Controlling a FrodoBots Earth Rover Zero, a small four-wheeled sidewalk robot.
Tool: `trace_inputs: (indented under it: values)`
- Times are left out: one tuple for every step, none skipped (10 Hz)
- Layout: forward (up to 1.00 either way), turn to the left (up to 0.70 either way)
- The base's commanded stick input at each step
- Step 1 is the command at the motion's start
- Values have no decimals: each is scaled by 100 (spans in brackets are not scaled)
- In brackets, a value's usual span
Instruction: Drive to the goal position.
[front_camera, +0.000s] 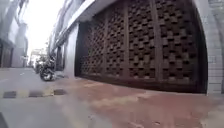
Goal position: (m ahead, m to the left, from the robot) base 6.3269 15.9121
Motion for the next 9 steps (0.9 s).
trace_inputs:
  values:
    - [100,0]
    - [100,0]
    - [100,5]
    - [100,22]
    - [100,40]
    - [100,40]
    - [100,40]
    - [100,40]
    - [100,40]
